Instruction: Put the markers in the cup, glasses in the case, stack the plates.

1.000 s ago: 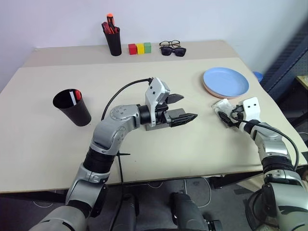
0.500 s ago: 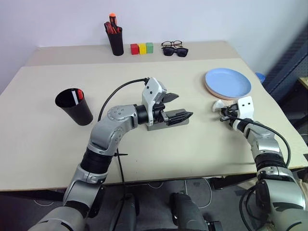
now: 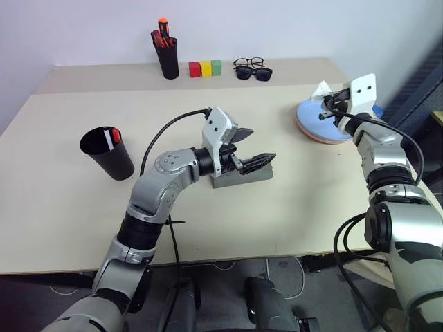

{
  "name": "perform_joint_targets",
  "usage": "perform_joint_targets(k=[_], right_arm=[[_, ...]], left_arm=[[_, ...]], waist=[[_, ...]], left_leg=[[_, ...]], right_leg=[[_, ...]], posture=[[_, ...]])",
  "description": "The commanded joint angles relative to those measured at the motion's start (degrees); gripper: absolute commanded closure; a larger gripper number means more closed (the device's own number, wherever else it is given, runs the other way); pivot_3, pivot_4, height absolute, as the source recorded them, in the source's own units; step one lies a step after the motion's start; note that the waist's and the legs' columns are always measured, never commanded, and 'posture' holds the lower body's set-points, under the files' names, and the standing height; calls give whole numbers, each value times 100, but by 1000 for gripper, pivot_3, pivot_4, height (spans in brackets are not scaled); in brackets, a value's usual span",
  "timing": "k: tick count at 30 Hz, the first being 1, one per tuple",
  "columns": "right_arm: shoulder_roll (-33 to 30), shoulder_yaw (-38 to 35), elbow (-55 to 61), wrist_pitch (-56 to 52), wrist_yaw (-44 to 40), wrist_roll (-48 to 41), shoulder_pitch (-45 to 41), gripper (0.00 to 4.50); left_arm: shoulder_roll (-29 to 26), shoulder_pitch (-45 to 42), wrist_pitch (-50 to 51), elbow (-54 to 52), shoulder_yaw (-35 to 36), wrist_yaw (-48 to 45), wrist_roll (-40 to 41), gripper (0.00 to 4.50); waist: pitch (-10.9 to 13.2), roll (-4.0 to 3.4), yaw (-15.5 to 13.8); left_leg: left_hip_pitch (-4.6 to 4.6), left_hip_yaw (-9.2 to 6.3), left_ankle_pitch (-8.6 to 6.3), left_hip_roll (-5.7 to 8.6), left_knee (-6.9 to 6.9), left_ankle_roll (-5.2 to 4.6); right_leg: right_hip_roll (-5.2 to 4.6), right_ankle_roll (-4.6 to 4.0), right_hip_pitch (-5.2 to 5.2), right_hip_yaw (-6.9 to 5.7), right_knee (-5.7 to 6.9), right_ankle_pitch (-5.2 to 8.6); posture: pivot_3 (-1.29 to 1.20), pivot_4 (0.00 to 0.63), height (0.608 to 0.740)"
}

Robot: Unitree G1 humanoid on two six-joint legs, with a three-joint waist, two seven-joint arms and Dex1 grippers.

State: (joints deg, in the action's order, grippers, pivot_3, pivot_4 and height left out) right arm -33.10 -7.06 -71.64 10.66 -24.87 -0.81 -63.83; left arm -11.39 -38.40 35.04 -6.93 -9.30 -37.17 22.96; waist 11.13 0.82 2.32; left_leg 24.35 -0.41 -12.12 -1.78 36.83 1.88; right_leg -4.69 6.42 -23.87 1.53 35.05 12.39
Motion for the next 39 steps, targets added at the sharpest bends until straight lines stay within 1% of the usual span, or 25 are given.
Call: perform_joint_targets(k=[1, 3, 5, 6, 9, 11, 14, 17, 19, 21, 23, 26, 27, 31, 33, 35, 39], right_arm=[[-88, 67, -334, 137, 577, 319, -465, 2581], [-89, 112, -450, 131, 854, 486, -569, 1513], [-99, 98, -493, 146, 922, 549, -606, 479], [-103, 76, -499, 160, 918, 560, -613, 77], [-112, 105, -462, 317, 789, 635, -574, 77], [-125, 112, -372, 543, 543, 629, -459, 77], [-157, 18, -131, 802, -232, 420, -200, 77], [-215, -74, 519, 965, -1229, 60, 380, 77], [-327, -95, 1565, 821, -2026, -318, 1176, 77], [-494, -230, 3043, 250, -2497, -792, 2214, 77], [-681, -385, 4400, -348, -2733, -1198, 3170, 77], [-865, -782, 6142, -1327, -2666, -1772, 4455, 77], [-907, -879, 6534, -1533, -2643, -1896, 4751, 77], [-952, -1451, 7822, -2219, -2366, -2266, 5961, 77], [-918, -1654, 8179, -2489, -2168, -2344, 6306, 77], [-899, -1730, 8374, -2611, -2089, -2375, 6544, 77], [-800, -1856, 8541, -2694, -1941, -2429, 6803, 77]], left_arm=[[-33, 5, -105, -300, 184, 259, -94, 0], [-101, 88, -117, -370, 214, 384, -149, 0], [-140, 159, -83, -462, 233, 451, -144, 0], [-146, 187, -69, -507, 240, 492, -142, 0], [-121, 308, -227, -567, 286, 734, -259, 0], [-156, 427, -639, -585, 207, 766, -469, 0], [-277, 649, -666, -694, 179, 663, -462, 0], [-406, 944, -680, -824, 334, 493, -286, 0], [-537, 1140, -707, -913, 469, 421, -216, 0], [-644, 1420, -820, -1056, 639, 380, -154, 0], [-713, 1716, -1009, -1198, 776, 365, -128, 0], [-843, 2351, -1514, -1498, 1057, 387, -249, 0], [-881, 2527, -1655, -1593, 1125, 403, -291, 0], [-1379, 3753, -1312, -2237, 1619, 194, 95, 0], [-1438, 4169, -1268, -2442, 1822, 279, 223, 0], [-1434, 4409, -1281, -2532, 1918, 359, 268, 0], [-1417, 4666, -1339, -2491, 2054, 481, 247, 0]], waist=[[0, -1, 13], [0, -1, 27], [0, -1, 35], [0, -1, 33], [1, -1, 23], [0, -1, 17], [0, -1, 20], [0, -1, 13], [0, -1, -7], [0, -1, -24], [0, -2, -58], [-2, -7, -78], [-2, -7, -68], [-5, -4, -28], [-5, -4, -29], [-5, -4, -36], [-6, -3, -38]], left_leg=[[1, 0, 0, 0, 0, 0], [2, 0, 0, 0, -1, 0], [1, 0, 0, -1, -3, 0], [0, 0, 0, -1, -5, 0], [2, 0, 0, -1, -6, 0], [2, 1, 0, 0, -5, 0], [2, 1, 0, 0, -6, 0], [1, 1, 0, -1, -8, 0], [1, 1, 0, -1, -7, 0], [2, -1, 0, -1, -8, 0], [2, -2, 0, -1, -9, 0], [-1, 3, -1, -2, -9, 1], [-3, 5, -1, -4, -8, 1], [-16, 6, -2, -10, -8, 4], [-15, 7, -4, -11, -9, 6], [-8, 12, -5, -10, -4, 7], [4, 14, -13, -9, 9, 21]], right_leg=[[0, 0, -3, 0, 3, 0], [0, 0, -8, 1, 7, 0], [2, 0, -10, 1, 9, 0], [2, 0, -11, 1, 9, 0], [2, 1, -11, 1, 9, 0], [1, 1, -11, 2, 8, -1], [2, 1, -11, 2, 7, -1], [2, 7, -10, 1, 7, -3], [2, 10, -9, 1, 8, -5], [1, 16, -7, 1, 6, -5], [0, 16, -8, 1, 8, -3], [-1, 3, -12, 2, 9, 3], [-1, 1, -12, 3, 10, 2], [0, -2, -8, 2, 9, 4], [-2, -1, -8, 2, 4, 7], [-9, 2, -13, 2, -4, 9], [-15, 0, -14, 2, -19, 7]], posture=[[0, 150, 740], [0, 150, 740], [0, 150, 740], [0, 150, 740], [0, 150, 740], [0, 150, 740], [0, 150, 740], [0, 150, 740], [0, 150, 740], [0, 150, 740], [0, 150, 740], [0, 150, 740], [0, 150, 740], [0, 150, 740], [0, 150, 740], [0, 150, 740], [0, 150, 740]])
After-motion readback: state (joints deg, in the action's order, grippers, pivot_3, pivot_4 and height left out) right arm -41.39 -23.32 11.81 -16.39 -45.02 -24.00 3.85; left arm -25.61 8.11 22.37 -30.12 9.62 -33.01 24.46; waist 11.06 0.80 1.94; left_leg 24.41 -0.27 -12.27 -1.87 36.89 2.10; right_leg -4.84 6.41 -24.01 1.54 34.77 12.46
